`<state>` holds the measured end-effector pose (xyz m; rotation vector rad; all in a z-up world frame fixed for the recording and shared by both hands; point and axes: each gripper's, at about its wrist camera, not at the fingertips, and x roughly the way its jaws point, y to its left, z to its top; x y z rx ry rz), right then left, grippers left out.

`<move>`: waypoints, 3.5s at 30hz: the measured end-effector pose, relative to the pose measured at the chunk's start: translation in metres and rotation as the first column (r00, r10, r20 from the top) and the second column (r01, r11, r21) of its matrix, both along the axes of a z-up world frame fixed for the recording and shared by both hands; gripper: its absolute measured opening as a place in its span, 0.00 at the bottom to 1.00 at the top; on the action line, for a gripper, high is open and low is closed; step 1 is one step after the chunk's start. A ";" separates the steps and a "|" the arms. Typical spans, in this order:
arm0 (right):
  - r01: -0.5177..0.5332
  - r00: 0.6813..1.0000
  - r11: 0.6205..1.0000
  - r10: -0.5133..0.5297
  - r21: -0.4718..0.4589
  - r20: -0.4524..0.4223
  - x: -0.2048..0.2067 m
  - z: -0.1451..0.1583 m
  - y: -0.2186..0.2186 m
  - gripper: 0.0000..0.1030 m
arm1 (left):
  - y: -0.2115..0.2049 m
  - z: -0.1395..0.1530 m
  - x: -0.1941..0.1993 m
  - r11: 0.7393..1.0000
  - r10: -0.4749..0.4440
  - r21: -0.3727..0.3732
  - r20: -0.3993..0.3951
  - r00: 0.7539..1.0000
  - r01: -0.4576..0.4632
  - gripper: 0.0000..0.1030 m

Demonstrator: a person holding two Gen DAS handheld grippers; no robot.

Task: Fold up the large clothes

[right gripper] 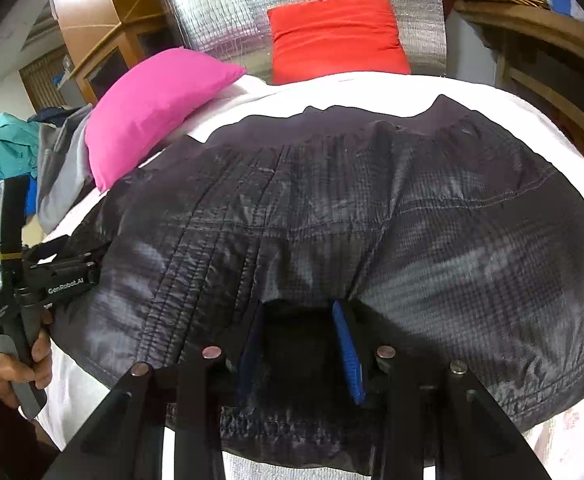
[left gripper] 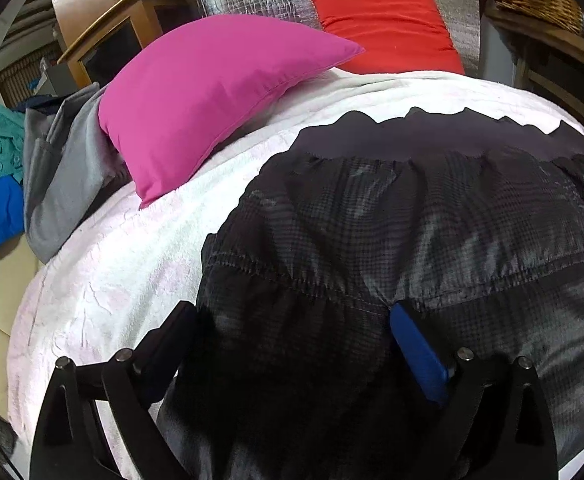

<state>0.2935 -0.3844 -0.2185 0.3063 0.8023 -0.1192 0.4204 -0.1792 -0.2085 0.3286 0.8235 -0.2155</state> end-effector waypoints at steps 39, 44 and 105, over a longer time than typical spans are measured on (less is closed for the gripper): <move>0.238 0.960 0.960 -0.209 -0.147 0.185 -0.203 0.185 0.033 0.77 | 0.067 0.192 -0.215 0.989 0.084 -0.139 0.292 0.953 -0.045 0.97; 0.247 0.945 0.952 -0.195 -0.183 0.262 -0.262 0.225 0.067 0.78 | 0.092 0.243 -0.280 0.978 0.126 -0.200 0.362 0.924 -0.055 0.97; 0.295 0.884 0.924 -0.168 -0.244 0.436 -0.358 0.315 0.132 0.81 | 0.127 0.330 -0.429 0.954 0.161 -0.300 0.506 0.848 -0.002 1.00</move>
